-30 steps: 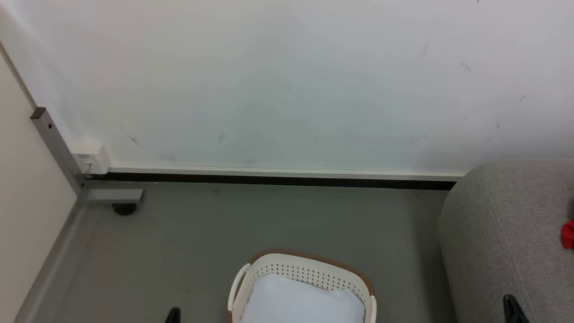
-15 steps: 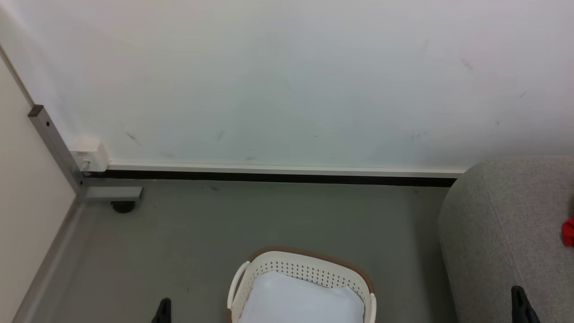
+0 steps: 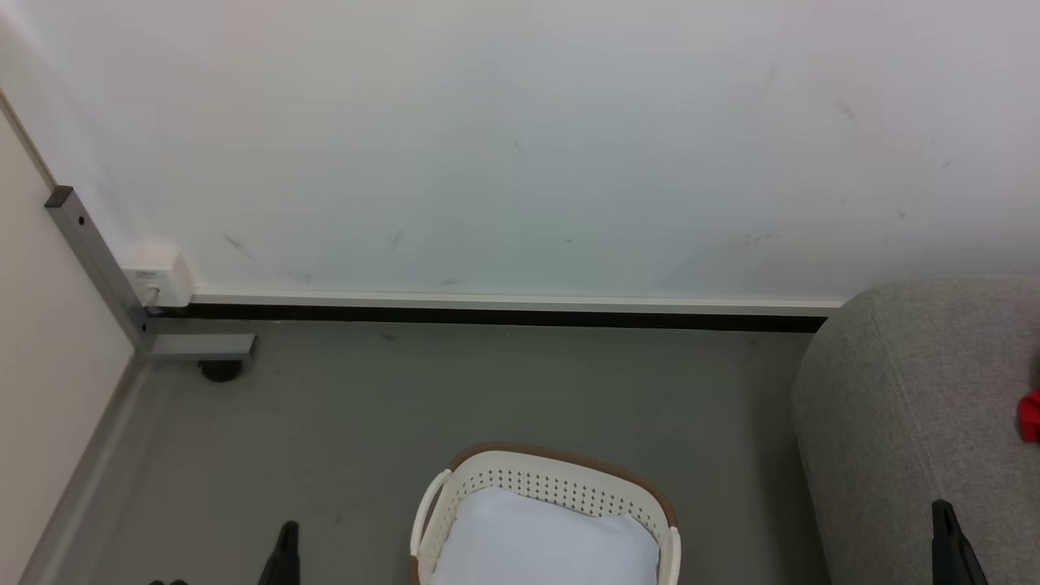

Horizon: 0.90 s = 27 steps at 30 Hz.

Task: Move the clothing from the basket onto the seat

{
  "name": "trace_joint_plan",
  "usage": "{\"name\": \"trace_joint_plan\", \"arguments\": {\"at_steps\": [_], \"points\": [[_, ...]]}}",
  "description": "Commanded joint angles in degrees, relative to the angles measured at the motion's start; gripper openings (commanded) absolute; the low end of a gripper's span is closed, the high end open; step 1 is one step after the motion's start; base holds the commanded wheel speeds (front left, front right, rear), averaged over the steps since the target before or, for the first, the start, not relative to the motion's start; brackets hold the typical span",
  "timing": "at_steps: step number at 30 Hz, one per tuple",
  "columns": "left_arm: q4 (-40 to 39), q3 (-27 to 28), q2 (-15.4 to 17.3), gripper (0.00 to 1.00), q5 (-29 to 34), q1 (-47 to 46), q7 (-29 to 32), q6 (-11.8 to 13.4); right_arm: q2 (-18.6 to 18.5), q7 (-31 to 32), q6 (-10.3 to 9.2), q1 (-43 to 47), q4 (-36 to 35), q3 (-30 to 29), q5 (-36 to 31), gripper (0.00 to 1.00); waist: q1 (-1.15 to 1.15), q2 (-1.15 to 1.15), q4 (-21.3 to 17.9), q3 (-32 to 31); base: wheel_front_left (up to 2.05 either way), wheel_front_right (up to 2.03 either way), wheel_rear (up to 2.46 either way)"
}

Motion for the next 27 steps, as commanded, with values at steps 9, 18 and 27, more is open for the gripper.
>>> {"name": "trace_joint_plan", "arguments": {"at_steps": [9,18,27], "points": [[-0.85,1.29,0.33,0.0,-8.74,-2.55,2.11,-0.63,-0.67,2.11,-0.04,-3.05,0.37,-0.31,8.83,0.0,0.0,0.0,-0.13,0.36,0.0,0.0,0.0],[-0.92,2.1,0.37,0.0,-14.98,-3.5,3.77,-0.85,-0.75,3.75,-0.05,-4.44,1.14,-0.43,15.43,0.0,0.0,0.0,-0.25,0.7,0.0,0.0,0.0],[-0.94,2.82,0.4,0.0,-20.72,-4.37,5.28,-1.1,-0.83,5.24,-0.06,-5.71,1.8,-0.54,21.54,0.0,0.0,0.0,-0.36,1.04,0.0,0.0,0.0]]}}
